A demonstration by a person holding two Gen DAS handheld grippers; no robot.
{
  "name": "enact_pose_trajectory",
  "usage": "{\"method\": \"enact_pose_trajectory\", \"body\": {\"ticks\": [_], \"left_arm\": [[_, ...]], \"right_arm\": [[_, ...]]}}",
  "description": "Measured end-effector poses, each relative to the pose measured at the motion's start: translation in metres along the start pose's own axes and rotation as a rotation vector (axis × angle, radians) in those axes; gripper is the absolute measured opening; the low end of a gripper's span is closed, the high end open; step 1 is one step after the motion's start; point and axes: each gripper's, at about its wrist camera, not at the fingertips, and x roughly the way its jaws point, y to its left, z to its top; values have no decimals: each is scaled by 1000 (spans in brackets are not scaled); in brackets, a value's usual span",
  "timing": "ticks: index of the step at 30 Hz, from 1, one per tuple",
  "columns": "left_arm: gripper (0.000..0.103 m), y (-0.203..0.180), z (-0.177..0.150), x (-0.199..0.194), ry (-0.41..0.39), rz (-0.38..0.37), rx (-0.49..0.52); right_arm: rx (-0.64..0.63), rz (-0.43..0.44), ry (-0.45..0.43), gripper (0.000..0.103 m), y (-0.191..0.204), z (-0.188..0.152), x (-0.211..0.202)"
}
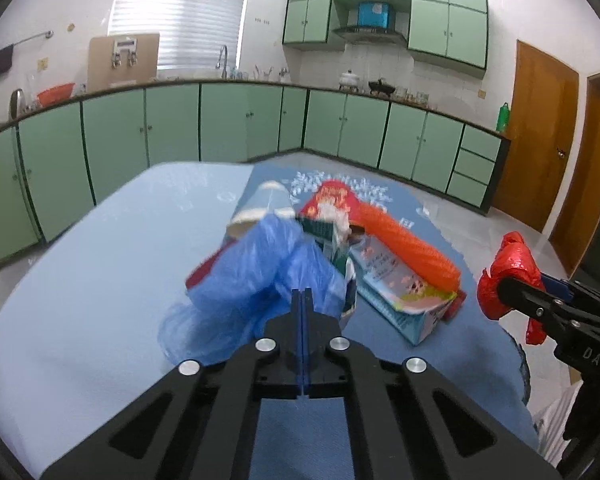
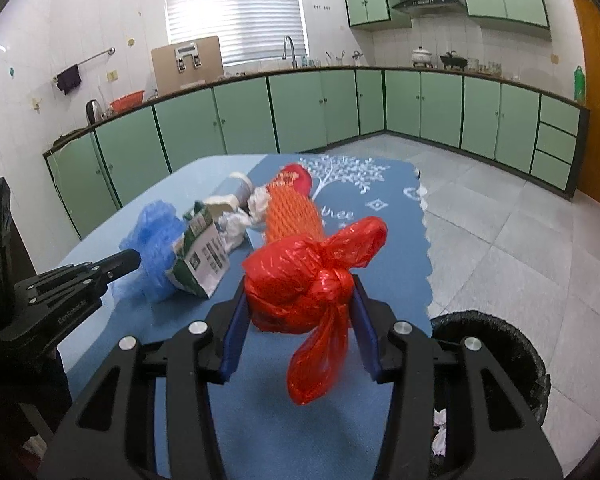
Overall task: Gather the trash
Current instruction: 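Grasp the red plastic bag with the right tool while the left tool grasps the blue bag, then carry both bags over the black bin and open both tools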
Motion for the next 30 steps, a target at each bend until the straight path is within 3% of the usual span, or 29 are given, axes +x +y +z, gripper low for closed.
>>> {"method": "enact_pose_trajectory", "body": {"ticks": [6,8,10,14,15,17,19,30], "left_arm": [[6,-3,1,4,26,-12,-10],[34,-5,2,7,25,-6,-5],[42,-7,1,9,20,5,3],[40,-6,-1,25,52,1,-2],[35,-6,-2,28,56,-2,-5],[14,-5,-5,33,67,-2,-6],[4,-4,-6,31,63,-4,-15],[1,6,22,-16,-63,-6,-48]], "right_arm": [[1,-5,-5,46,0,2,-5],[5,-7,-3,46,-1,2,-5],[12,-9,-4,46,-2,2,-4],[20,-12,0,46,-4,2,-2],[21,-12,2,46,-4,3,-1],[24,-13,5,46,-5,3,1],[26,-13,6,46,-5,4,2],[23,-11,-40,46,-4,13,-12]]}}
